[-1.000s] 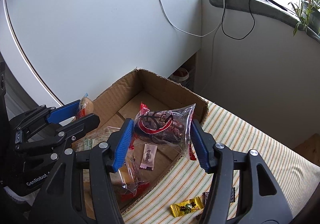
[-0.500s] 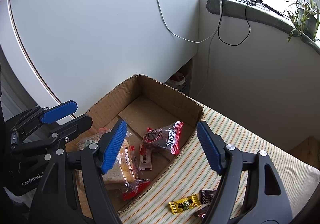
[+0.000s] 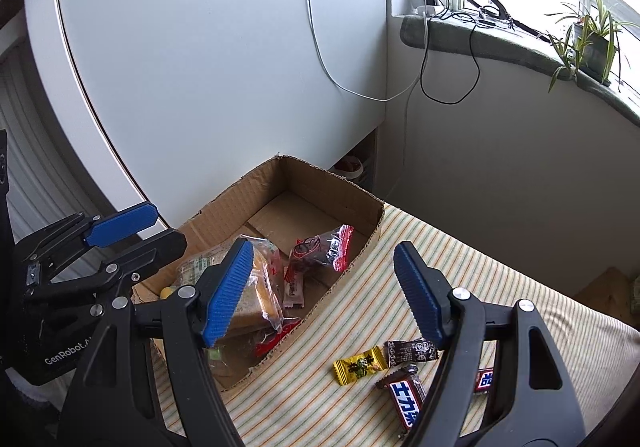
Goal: Organize snacks
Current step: 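Move both tools back from the box toward the loose snacks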
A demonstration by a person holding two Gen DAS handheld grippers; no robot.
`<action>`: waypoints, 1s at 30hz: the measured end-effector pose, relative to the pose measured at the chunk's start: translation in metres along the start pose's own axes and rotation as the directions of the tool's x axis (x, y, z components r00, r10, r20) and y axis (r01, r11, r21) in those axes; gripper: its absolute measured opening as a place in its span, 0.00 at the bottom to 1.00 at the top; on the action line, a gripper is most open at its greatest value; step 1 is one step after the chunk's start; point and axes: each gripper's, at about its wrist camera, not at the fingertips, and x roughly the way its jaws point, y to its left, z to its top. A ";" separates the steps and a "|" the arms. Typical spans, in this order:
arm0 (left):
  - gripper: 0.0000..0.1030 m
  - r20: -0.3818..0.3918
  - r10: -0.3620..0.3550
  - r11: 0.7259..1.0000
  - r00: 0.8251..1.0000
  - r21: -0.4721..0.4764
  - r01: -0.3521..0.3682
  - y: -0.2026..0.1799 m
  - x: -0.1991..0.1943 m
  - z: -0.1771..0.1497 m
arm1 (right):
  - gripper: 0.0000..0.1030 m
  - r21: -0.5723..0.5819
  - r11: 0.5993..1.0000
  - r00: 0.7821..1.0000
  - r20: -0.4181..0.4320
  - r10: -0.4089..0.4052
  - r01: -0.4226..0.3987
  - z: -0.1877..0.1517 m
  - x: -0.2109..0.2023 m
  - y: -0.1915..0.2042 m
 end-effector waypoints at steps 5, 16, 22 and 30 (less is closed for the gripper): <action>0.41 0.011 -0.022 1.000 1.000 0.014 0.022 -0.015 -0.012 -0.003 | 0.77 0.008 1.000 1.000 0.016 -0.020 0.020 -0.015 -0.027 -0.011; 0.42 -0.001 -0.081 0.996 0.997 0.042 0.081 -0.055 -0.021 -0.017 | 0.86 0.046 0.993 0.994 0.021 -0.111 0.110 -0.062 -0.086 -0.058; 0.43 -0.032 -0.125 0.991 0.992 0.048 0.126 -0.080 -0.018 -0.031 | 0.86 0.104 0.982 0.987 -0.005 -0.158 0.158 -0.096 -0.103 -0.096; 0.43 -0.098 -0.178 0.982 0.979 0.042 0.183 -0.112 -0.005 -0.054 | 0.86 0.184 0.965 0.982 -0.056 -0.178 0.186 -0.135 -0.108 -0.141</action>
